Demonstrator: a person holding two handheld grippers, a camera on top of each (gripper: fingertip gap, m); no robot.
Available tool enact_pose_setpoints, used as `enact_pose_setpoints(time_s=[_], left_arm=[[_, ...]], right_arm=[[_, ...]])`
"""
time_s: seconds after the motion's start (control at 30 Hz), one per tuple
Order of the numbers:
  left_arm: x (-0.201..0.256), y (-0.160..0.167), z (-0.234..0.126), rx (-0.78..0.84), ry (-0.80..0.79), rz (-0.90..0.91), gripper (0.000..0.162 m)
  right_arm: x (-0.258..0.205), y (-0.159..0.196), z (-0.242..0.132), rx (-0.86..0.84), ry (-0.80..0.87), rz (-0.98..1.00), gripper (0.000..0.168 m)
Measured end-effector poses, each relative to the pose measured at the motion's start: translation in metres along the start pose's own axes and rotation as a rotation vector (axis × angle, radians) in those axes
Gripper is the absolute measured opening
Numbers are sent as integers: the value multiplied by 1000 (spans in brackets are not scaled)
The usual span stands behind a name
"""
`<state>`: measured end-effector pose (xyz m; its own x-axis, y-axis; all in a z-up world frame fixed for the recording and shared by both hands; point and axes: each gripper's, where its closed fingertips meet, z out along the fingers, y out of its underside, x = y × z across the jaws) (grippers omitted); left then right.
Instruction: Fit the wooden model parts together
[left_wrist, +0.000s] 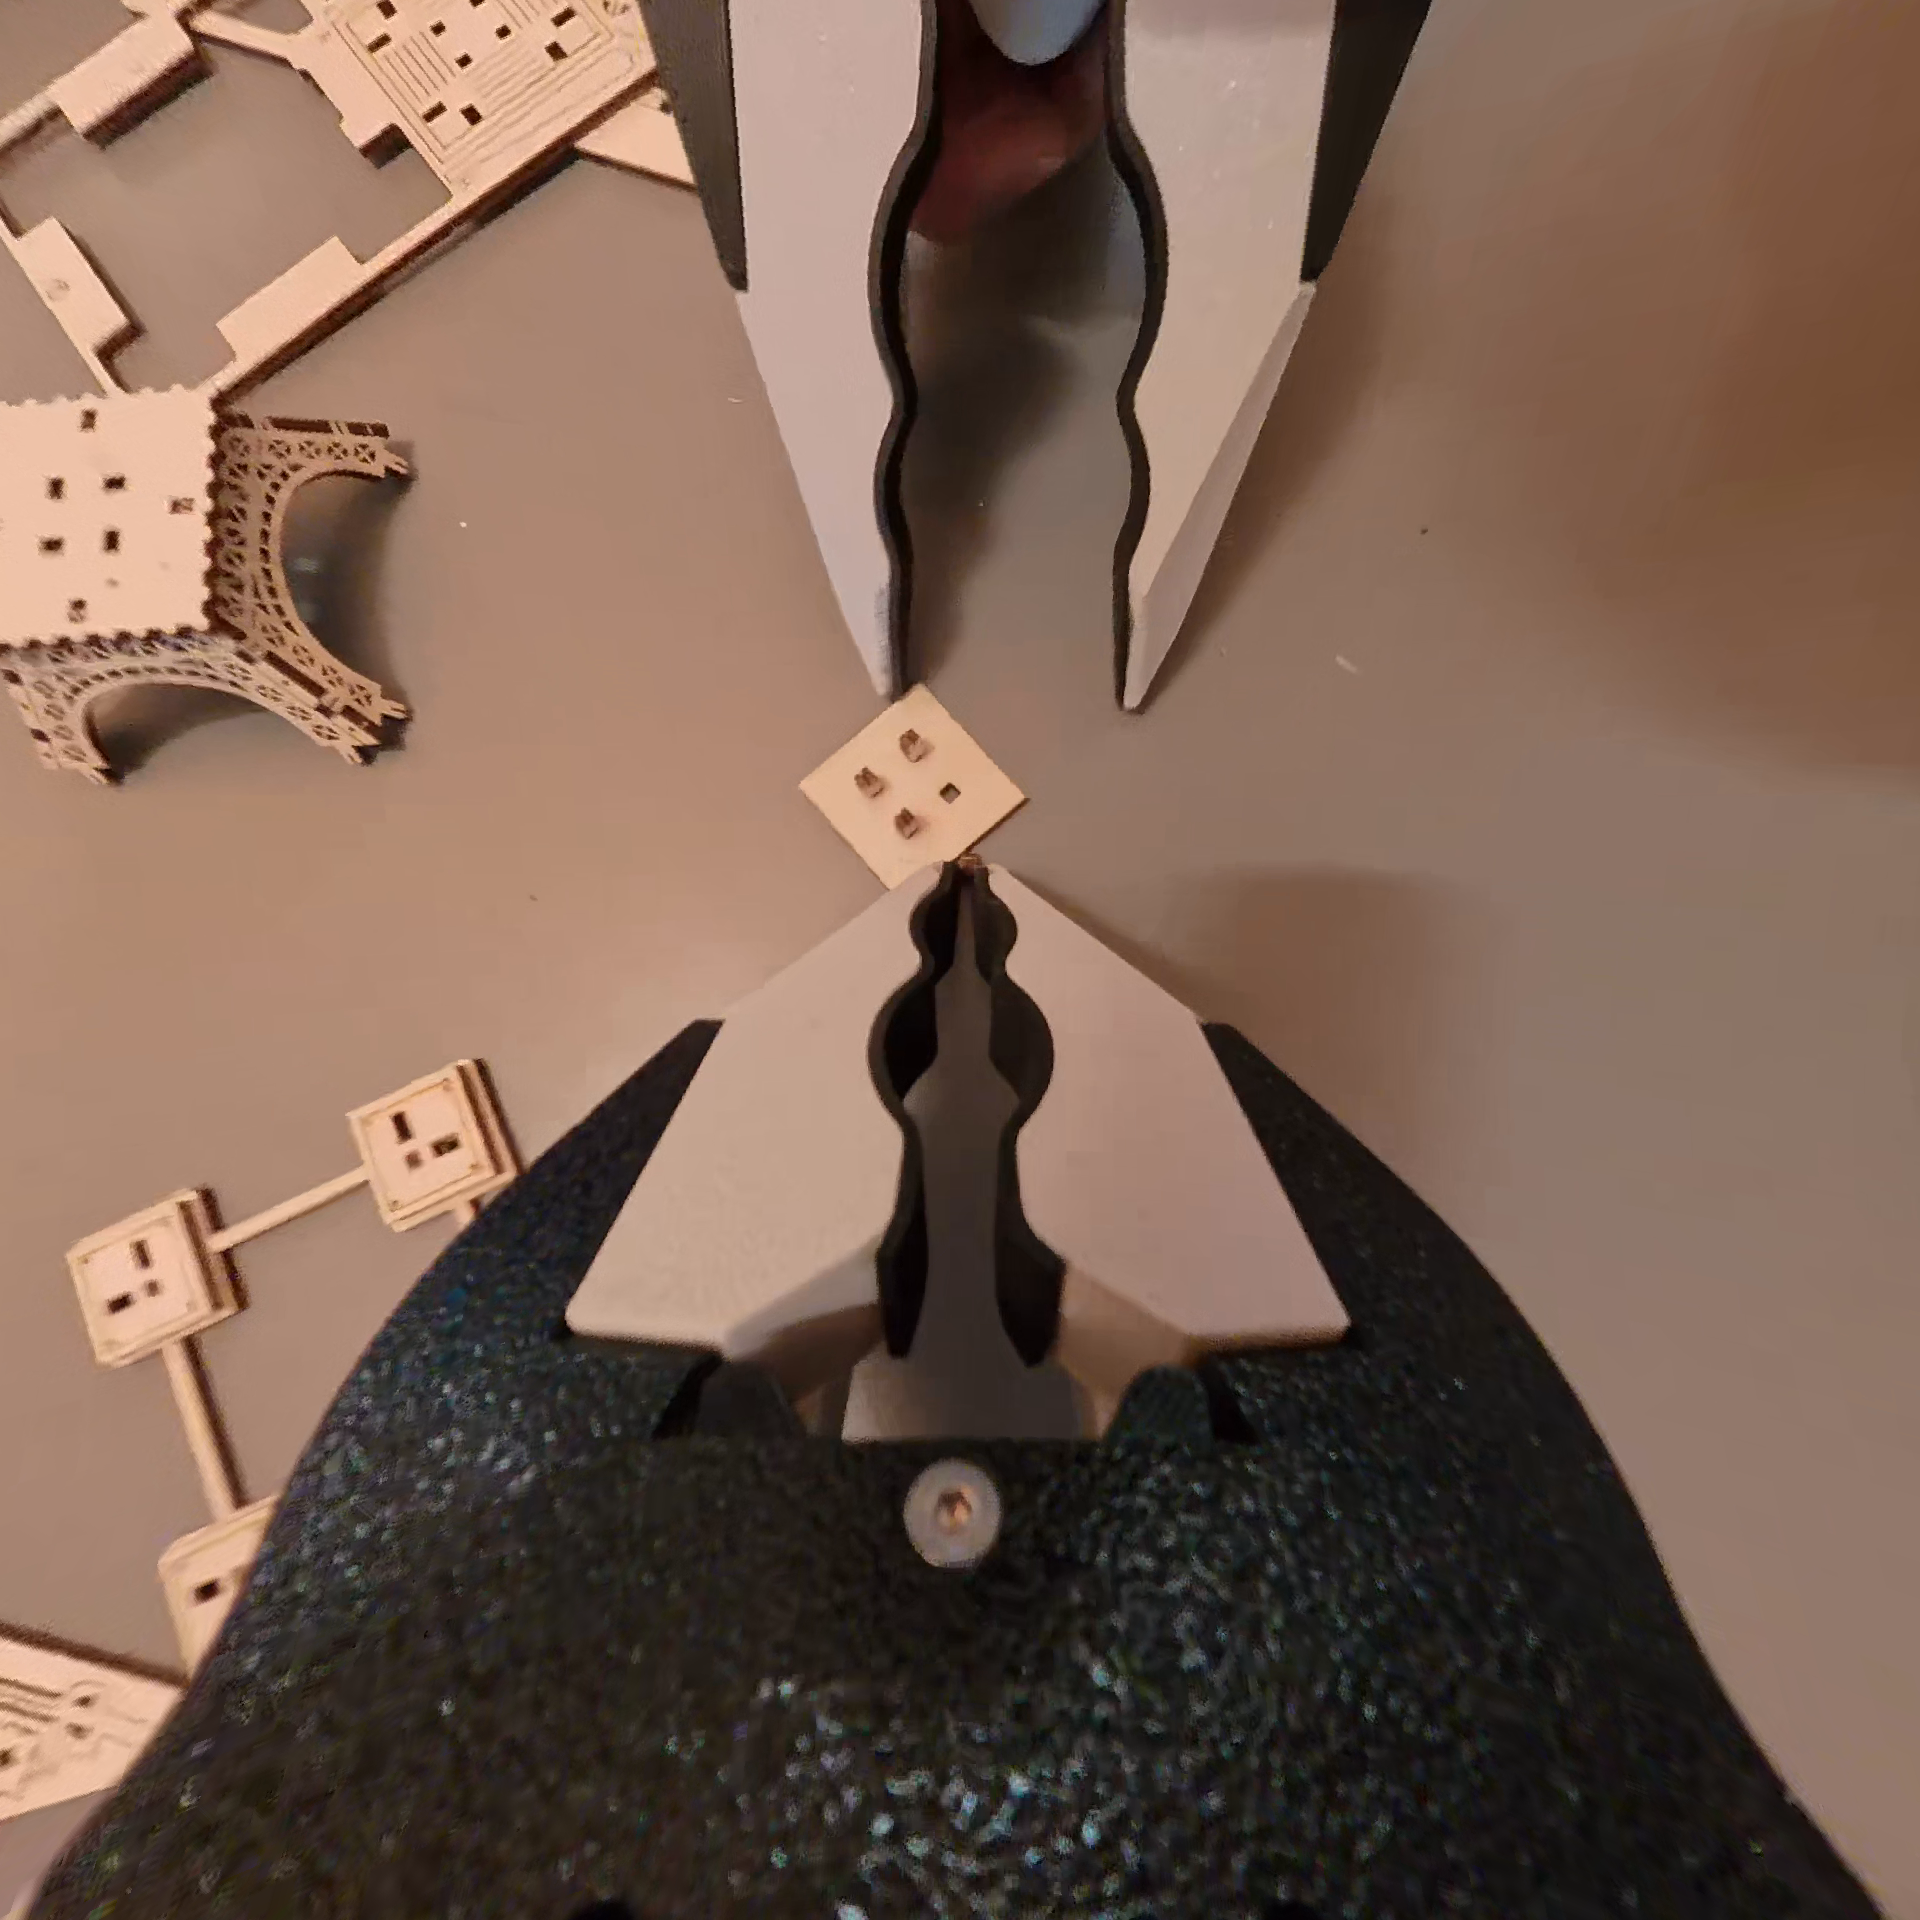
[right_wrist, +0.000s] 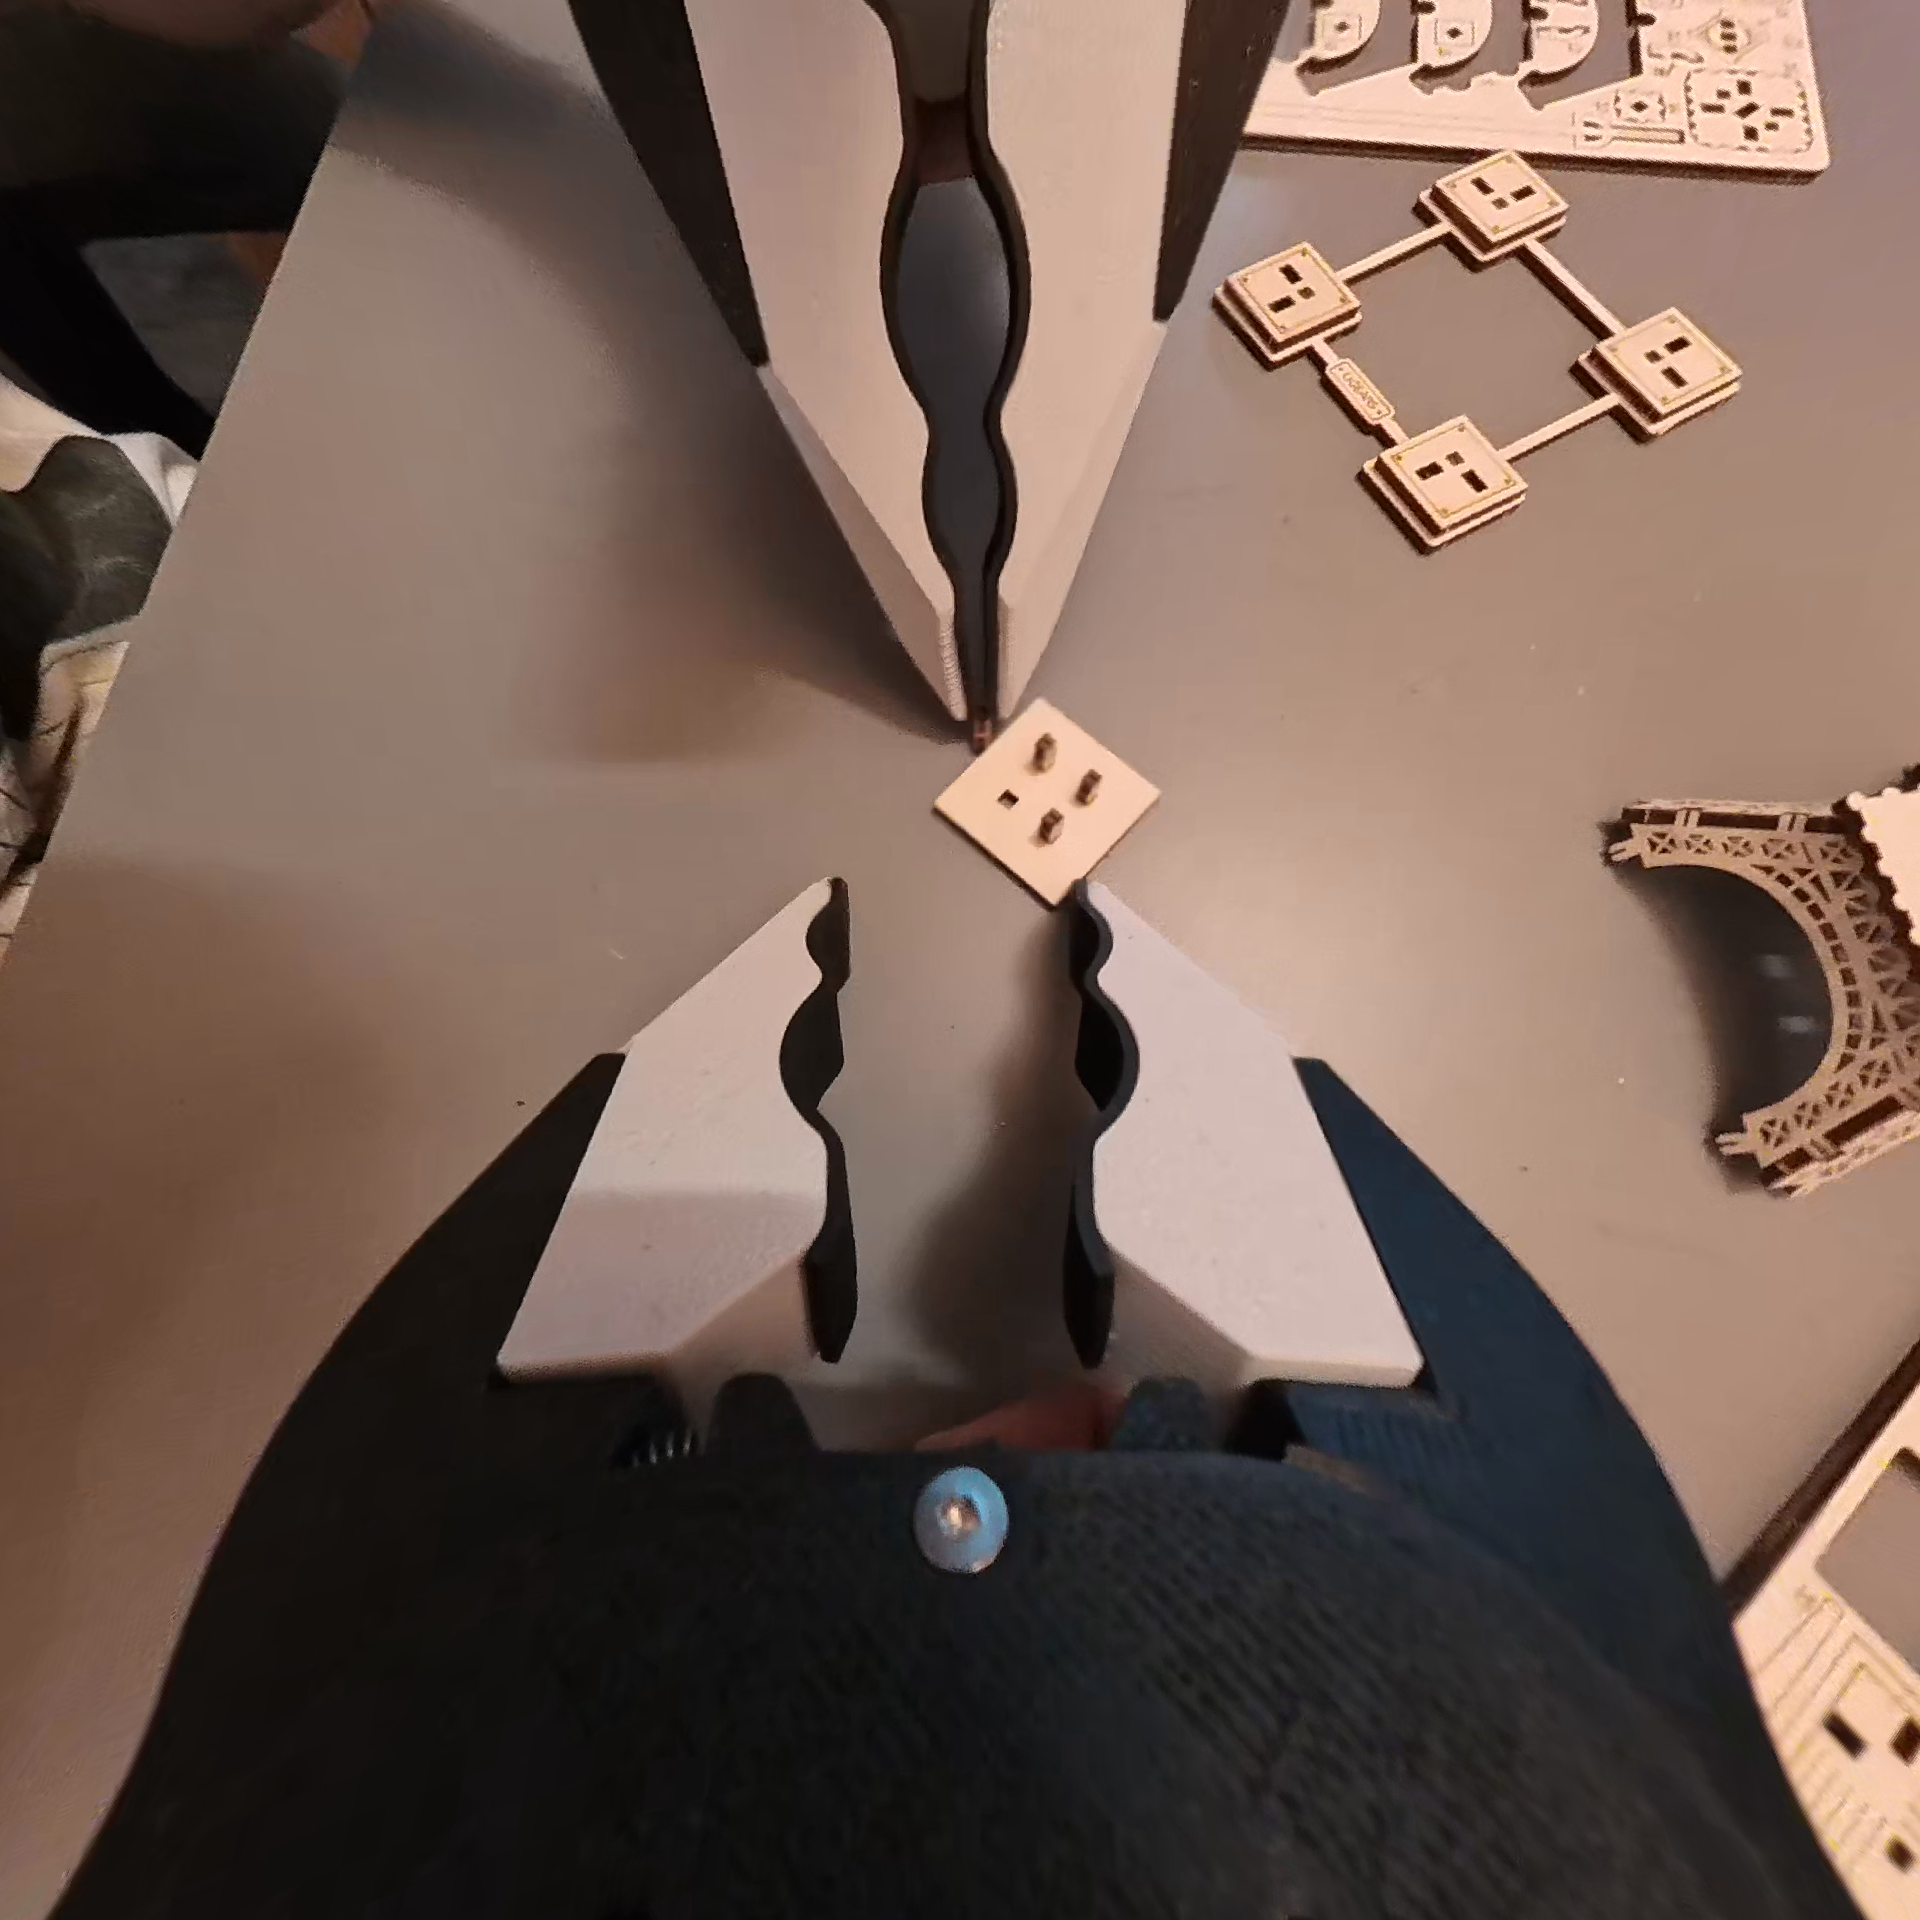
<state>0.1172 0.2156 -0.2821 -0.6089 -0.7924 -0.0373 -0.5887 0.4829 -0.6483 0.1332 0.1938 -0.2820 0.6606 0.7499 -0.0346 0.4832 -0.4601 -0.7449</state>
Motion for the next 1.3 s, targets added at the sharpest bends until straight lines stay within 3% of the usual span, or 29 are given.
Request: enact_pose_setpoints(time_s=[0.23, 0.3, 0.37, 0.53, 0.6, 0.7, 0.8, 0.87, 1.03, 1.3], left_arm=[[-2, -2, -10, 61, -39, 397, 0], [-4, -6, -16, 79, -67, 509, 0], [-3, -7, -18, 83, -53, 567, 0], [-4, -17, -20, 134, -98, 635, 0], [-6, -27, -26, 192, -150, 637, 0], [-5, -41, -37, 272, -200, 618, 0], [0, -48, -42, 321, -186, 575, 0], [0, -51, -43, 341, -171, 499, 0], [-2, -59, -45, 398, -94, 243, 0], [-3, -66, -49, 432, -41, 105, 0]], right_arm=[[-7, -2, -4, 48, -28, 97, 41], [6, 0, -8, 42, 36, 83, 43], [21, 0, -9, 33, 104, 41, 47], [27, -15, -7, 96, 95, -61, 49], [26, -33, -15, 210, 111, -74, 39], [5, -55, -29, 370, -5, -15, 14], [1, -64, -40, 466, -32, 63, 15], [9, -67, -43, 496, 50, 53, 16], [7, -66, -39, 396, 306, -261, 10], [8, -67, -39, 416, 329, -258, 5]])
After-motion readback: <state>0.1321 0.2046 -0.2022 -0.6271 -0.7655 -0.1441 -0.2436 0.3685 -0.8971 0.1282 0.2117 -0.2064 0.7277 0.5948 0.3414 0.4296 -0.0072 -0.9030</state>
